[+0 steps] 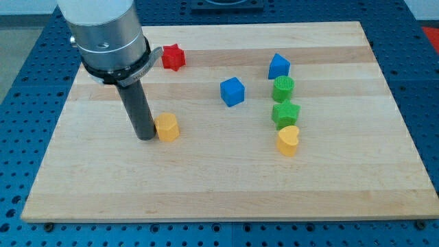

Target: Move the yellow hexagon towards the blue cube

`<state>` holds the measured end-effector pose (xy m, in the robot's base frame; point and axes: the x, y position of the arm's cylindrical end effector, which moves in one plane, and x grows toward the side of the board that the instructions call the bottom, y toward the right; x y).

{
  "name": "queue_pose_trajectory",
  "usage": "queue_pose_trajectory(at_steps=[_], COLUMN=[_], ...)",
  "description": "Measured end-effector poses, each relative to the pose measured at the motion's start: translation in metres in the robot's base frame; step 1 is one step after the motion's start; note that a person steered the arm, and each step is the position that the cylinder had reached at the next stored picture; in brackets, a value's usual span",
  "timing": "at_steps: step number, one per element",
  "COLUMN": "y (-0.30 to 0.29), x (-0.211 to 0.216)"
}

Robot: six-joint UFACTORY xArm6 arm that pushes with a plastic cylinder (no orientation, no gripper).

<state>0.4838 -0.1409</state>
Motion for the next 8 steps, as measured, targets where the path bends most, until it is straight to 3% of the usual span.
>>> queue_pose_trajectory(at_steps=[3, 6, 7, 8], y=[-0.037, -0.017, -0.033, -0.057], x=[-0.023, -0.056, -0.053, -0.008])
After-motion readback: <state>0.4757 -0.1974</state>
